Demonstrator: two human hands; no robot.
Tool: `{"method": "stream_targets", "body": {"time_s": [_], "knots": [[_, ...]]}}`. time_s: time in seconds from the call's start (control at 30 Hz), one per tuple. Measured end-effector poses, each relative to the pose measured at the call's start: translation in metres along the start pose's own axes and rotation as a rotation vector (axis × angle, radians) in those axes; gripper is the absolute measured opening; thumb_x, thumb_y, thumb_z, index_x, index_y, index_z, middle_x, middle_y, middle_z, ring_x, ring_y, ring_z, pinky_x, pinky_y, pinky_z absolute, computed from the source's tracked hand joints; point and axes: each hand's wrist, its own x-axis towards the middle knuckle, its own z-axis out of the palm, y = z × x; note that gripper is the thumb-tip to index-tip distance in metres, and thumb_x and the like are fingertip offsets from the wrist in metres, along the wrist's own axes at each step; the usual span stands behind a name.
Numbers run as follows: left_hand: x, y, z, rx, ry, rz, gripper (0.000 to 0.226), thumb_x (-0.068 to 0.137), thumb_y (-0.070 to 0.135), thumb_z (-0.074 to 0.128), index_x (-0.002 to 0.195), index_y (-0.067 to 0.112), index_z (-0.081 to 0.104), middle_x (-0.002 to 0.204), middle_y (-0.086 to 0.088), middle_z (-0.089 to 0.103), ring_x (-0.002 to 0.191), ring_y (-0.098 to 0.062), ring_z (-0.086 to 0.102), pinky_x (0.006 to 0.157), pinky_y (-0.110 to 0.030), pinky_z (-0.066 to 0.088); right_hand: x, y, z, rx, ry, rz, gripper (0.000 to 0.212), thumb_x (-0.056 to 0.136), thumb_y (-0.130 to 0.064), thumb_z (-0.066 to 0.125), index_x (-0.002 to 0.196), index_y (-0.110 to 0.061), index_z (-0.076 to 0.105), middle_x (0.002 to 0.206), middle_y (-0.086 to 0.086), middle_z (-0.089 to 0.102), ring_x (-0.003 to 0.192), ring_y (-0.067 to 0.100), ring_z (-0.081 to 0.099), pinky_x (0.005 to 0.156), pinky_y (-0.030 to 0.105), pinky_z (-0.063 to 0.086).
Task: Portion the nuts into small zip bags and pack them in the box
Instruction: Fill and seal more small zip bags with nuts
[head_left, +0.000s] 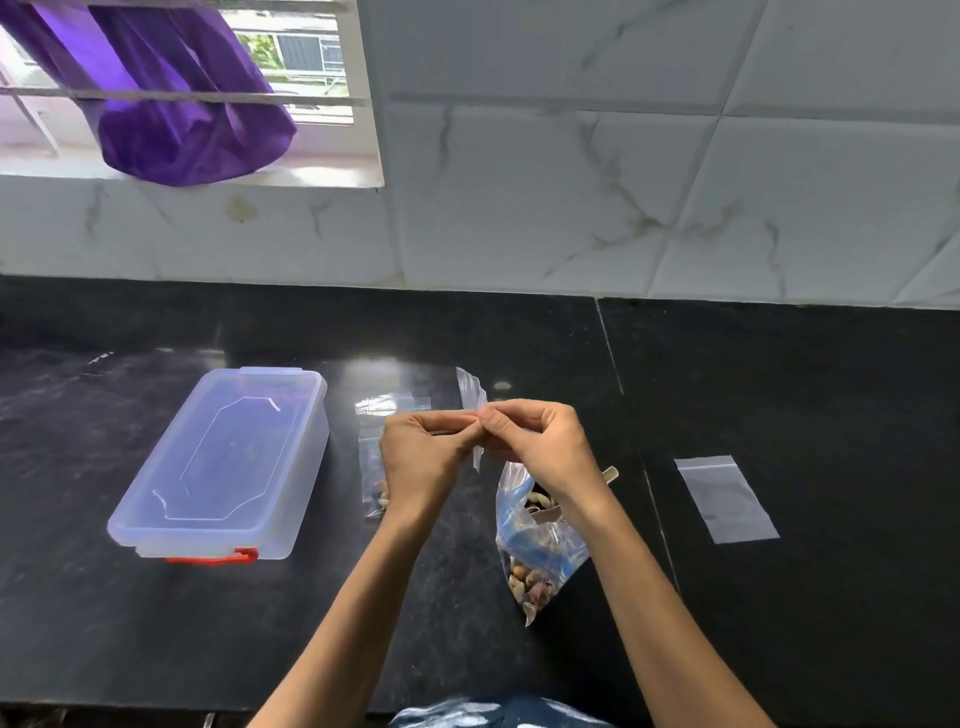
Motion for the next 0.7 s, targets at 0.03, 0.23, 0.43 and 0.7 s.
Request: {"method": "stream_targets", "body": {"time_s": [0.03,0.23,0.43,0.7], "knots": [[0.003,0.001,-0.002,0.028,-0.033,0.017,0.005,0.074,0.007,0.077,0.079,0.01,0.077,0.075,-0.01,0.074,0.072,-0.02,0.073,0.069,-0.03,0.059,0.004,-0.001,-0.001,-0.007,-0.016,0.011,0.014,0.088,-0.014,0.066,0.097,-0.007,0.073,0.092,0.013,0.074,0.087,0.023,0.072,0.078,0.03,0.059],[0.019,0.014,-0.013,0.105,-0.272,-0.071,0.024,0.061,0.02,0.08,0.079,0.005,0.076,0.077,-0.012,0.074,0.075,-0.021,0.072,0.069,-0.026,0.059,0.018,-0.006,-0.01,-0.14,-0.066,0.026,0.017,0.094,-0.01,0.056,0.096,-0.001,0.07,0.08,0.008,0.07,0.069,0.011,0.069,0.067,0.022,0.058],[0.025,0.014,-0.013,0.208,-0.239,-0.051,0.018,0.06,0.024,0.083,0.069,0.011,0.074,0.069,-0.008,0.073,0.066,-0.017,0.071,0.067,-0.03,0.059,0.019,-0.007,-0.015,-0.108,-0.186,0.014,0.02,0.087,-0.025,0.066,0.095,-0.008,0.073,0.082,0.006,0.073,0.079,0.014,0.071,0.075,0.028,0.059],[0.029,0.008,-0.013,0.223,-0.292,0.008,0.021,0.061,0.025,0.084,0.067,0.008,0.073,0.067,-0.007,0.072,0.065,-0.016,0.071,0.063,-0.023,0.057,0.023,-0.001,-0.015,-0.202,-0.147,-0.015,0.015,0.093,-0.014,0.059,0.095,-0.006,0.072,0.087,0.015,0.072,0.084,0.023,0.071,0.073,0.032,0.06]]}}
